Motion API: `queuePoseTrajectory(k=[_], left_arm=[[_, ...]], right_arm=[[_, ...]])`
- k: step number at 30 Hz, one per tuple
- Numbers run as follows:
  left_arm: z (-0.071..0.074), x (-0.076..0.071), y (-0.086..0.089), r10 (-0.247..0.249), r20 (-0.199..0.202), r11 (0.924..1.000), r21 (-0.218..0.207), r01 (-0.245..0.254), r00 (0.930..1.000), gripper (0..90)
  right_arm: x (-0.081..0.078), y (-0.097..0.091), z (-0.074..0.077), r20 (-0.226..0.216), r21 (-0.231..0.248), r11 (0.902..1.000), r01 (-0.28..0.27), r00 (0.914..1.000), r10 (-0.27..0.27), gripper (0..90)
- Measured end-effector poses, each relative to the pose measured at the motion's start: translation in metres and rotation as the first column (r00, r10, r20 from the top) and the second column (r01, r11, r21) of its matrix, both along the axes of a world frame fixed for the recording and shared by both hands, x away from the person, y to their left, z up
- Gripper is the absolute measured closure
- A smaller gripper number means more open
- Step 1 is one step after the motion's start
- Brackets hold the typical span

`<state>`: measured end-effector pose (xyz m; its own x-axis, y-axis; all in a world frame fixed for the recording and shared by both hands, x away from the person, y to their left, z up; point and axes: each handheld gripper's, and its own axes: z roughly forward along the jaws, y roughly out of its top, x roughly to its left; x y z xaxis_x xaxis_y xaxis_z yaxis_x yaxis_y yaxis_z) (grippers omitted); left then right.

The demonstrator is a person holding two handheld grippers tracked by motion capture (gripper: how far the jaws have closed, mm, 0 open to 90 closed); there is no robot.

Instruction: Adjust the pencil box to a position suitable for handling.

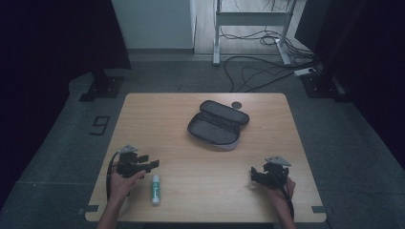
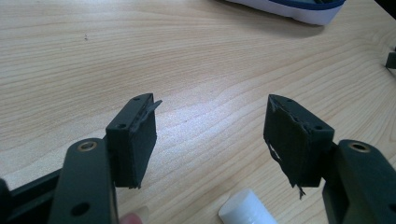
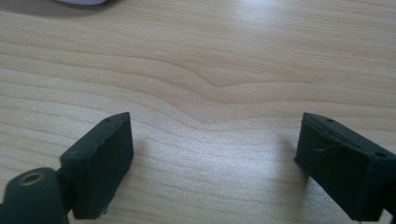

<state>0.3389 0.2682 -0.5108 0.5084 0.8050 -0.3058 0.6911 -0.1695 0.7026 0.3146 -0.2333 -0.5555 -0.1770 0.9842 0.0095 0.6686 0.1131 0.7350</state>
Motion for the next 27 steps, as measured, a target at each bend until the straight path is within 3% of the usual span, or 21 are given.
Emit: queuePoseTrajectory(k=[27], left_arm=[[-0.0017, 0.0015, -0.0073, -0.006, 0.002, 1.0, 0.007, 0.006, 1.0, 34.8]], right_arm=[[-0.0007, 0.0004, 0.0002, 0.008, -0.001, 0.9999, -0.013, 0.9999, 0.013, 13.7]])
